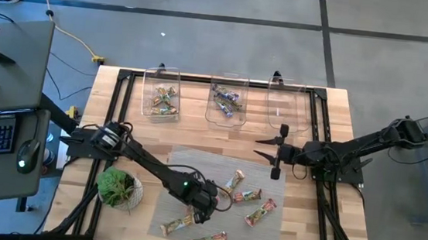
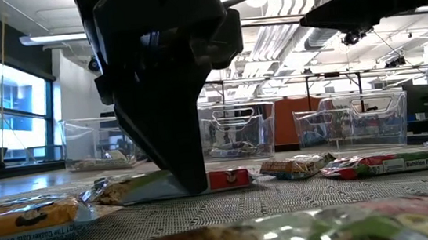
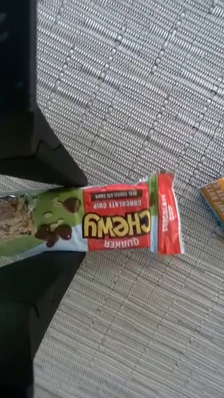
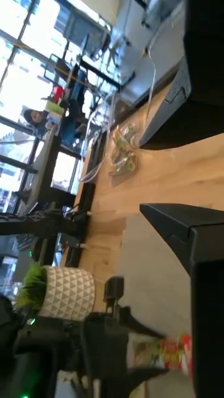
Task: Pick and place Granola Bars by type
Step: Put the top left red granola bar into the right transparent bin
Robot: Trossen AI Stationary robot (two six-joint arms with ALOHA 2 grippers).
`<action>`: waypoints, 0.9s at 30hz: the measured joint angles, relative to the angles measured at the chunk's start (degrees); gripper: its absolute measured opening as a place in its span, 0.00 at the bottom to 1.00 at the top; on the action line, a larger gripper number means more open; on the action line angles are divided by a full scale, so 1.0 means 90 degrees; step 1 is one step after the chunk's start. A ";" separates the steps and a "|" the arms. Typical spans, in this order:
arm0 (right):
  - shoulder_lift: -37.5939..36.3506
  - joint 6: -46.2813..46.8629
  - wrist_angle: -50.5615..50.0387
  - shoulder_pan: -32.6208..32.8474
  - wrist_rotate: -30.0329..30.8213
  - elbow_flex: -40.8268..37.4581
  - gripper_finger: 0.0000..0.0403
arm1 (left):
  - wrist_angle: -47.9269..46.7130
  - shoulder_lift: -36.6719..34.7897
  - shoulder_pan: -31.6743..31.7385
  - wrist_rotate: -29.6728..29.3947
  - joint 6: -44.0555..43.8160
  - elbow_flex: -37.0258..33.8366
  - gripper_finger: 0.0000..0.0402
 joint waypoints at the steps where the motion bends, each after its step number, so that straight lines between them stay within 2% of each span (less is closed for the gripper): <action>1: 0.0000 0.0104 0.0032 0.0000 -0.0078 0.0000 0.33 | -0.0037 0.0002 0.0000 -0.0007 0.0015 0.0000 0.40; 6: -0.0003 0.0441 0.0566 0.0000 -0.0565 0.0000 0.33 | -0.0254 0.0015 0.0011 -0.0029 -0.0027 0.0212 0.32; 11: -0.0007 0.0835 0.1335 0.0000 -0.0997 -0.0002 0.33 | -0.0975 0.0109 0.0249 -0.0414 0.0024 0.0930 0.30; 15: -0.0165 0.1026 0.1664 0.0096 -0.1621 -0.0002 0.33 | -0.1602 0.0049 0.0574 -0.0646 0.0113 0.1671 0.30; 20: -0.0722 0.1252 0.1513 0.0618 -0.2320 -0.0002 0.33 | -0.1789 0.0070 0.1066 -0.0582 0.1525 0.2303 0.30; 25: -0.1428 0.1329 0.1311 0.1301 -0.2268 -0.0002 0.33 | -0.1553 0.0063 0.1825 -0.0626 0.3185 0.3041 0.30; 27: -0.1696 0.1298 0.1316 0.1525 -0.2204 -0.0002 0.33 | -0.1249 0.0049 0.2194 -0.0430 0.3878 0.3162 0.30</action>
